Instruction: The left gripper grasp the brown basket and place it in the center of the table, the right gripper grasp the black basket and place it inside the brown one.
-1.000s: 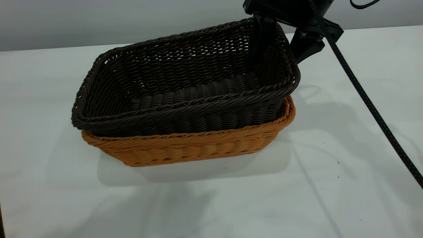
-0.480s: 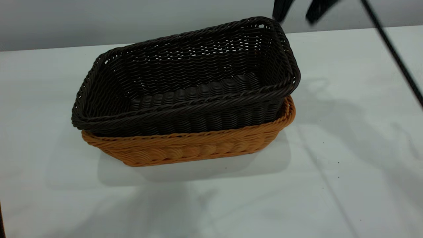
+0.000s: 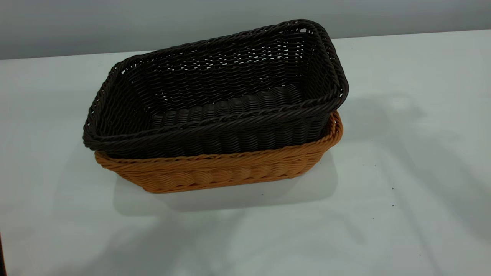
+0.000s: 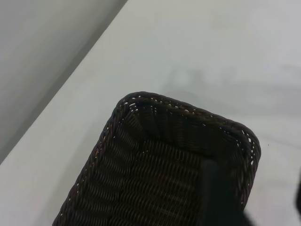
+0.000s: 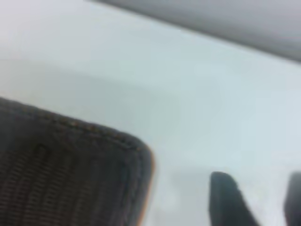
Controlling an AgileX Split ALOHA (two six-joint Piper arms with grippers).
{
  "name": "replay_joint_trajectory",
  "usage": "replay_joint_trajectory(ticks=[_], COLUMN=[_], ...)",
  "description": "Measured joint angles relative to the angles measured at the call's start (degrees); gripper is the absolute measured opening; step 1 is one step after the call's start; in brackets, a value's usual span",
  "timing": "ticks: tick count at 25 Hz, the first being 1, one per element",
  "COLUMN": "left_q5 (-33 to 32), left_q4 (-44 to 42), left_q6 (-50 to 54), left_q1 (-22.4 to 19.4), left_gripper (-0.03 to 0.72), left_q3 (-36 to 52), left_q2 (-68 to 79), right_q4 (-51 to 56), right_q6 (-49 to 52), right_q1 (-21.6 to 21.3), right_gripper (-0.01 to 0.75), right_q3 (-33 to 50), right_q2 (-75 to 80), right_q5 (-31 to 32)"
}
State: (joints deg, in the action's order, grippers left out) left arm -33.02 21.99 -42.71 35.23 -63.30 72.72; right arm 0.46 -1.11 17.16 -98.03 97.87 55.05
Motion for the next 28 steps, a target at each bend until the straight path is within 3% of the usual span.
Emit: replay_joint_trajectory(ticks=[4, 7, 10, 14, 21, 28], left_q5=[1.02, 2.95, 4.05, 4.14, -1.25, -4.50], left_q4=[0.00, -0.07, -1.14, -8.77, -33.52, -56.62], left_q6=[2.41, 2.86, 4.58, 12.58, 37.30, 60.44], left_q1=[-0.03, -0.03, -0.03, -0.03, 0.72, 7.60], left_gripper=[0.075, 0.013, 0.001, 0.000, -0.001, -0.001], left_q3=[0.00, 0.00, 0.00, 0.00, 0.72, 8.78], left_q2=[-0.54, -2.32, -5.08, -8.84, -11.65, -17.25], right_q4=[0.17, -0.46, -3.26, -7.28, -20.93, -32.85], right_q6=[-1.59, -1.77, -1.77, 0.44, 9.90, 13.85], right_q1=[0.00, 0.00, 0.00, 0.05, 0.05, 0.05], right_gripper=[0.035, 0.006, 0.001, 0.002, 0.002, 0.003], right_q3=[0.00, 0.18, 1.88, 6.45, 18.29, 31.45], right_q2=[-5.04, -8.90, -13.07, -20.48, -36.06, -52.33], right_q5=[0.00, -0.80, -4.16, -10.51, -16.73, -16.54])
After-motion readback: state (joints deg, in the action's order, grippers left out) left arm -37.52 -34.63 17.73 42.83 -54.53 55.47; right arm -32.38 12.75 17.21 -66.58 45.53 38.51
